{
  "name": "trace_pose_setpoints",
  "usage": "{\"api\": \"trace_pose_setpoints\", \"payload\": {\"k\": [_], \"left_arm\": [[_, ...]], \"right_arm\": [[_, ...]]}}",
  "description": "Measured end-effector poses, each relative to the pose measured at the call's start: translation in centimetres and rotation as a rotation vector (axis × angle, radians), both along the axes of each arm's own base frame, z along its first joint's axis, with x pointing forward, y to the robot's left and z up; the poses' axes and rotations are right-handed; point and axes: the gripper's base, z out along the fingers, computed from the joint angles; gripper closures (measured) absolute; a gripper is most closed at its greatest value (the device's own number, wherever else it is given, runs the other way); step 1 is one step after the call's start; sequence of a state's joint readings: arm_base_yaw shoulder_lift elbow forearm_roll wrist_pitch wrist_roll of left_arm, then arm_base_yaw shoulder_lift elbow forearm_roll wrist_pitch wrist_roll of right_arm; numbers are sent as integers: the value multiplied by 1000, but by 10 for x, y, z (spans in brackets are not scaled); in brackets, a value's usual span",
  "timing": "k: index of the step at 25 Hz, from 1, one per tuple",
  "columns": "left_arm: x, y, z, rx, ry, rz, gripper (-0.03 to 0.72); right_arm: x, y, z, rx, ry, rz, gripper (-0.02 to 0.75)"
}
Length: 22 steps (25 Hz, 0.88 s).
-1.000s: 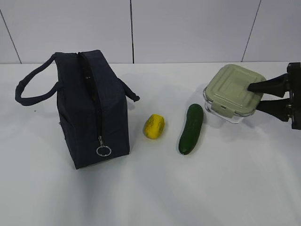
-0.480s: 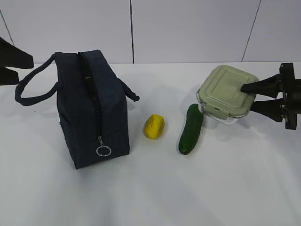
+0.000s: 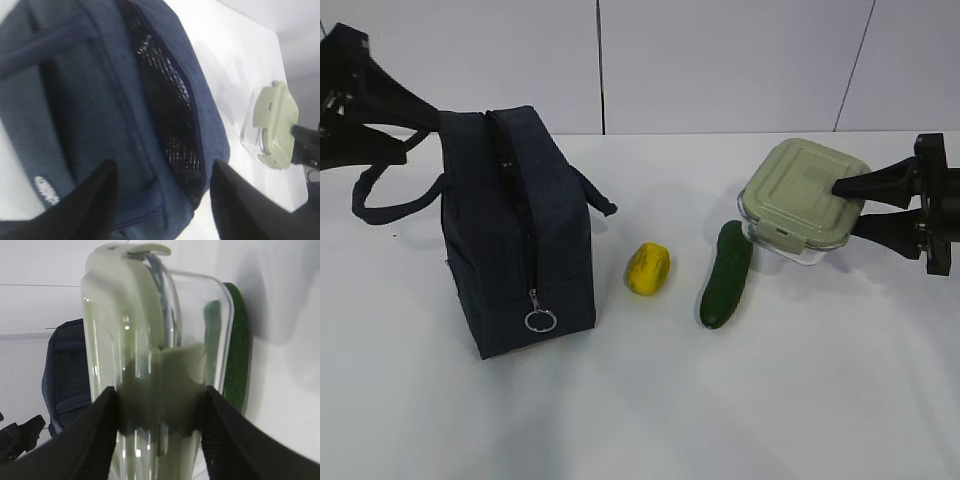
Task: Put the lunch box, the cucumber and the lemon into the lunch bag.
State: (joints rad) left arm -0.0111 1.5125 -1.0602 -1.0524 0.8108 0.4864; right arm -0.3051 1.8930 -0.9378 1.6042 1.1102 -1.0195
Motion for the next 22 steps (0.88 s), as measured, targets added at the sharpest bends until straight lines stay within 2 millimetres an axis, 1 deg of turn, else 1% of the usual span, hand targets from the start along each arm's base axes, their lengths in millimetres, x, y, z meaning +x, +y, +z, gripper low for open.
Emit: {"api": "trace_pose_setpoints", "payload": {"k": [4,6,13,17,22], "left_arm": [[3,-26,-10,28,16,-81,253],[4,-32,-14,47,14,-94,253],[9,-29,-21,125,5,-86,249],[10,-28,-24,139,17,-76,248],[16,-28,-35,135,59,-60,244]], "right_arm": [[0,0,0,0,0,0,365],[0,0,0,0,0,1,365],[0,0,0,0,0,1,365],[0,0,0,0,0,1,365],[0,0,0,0,0,1,365]]}}
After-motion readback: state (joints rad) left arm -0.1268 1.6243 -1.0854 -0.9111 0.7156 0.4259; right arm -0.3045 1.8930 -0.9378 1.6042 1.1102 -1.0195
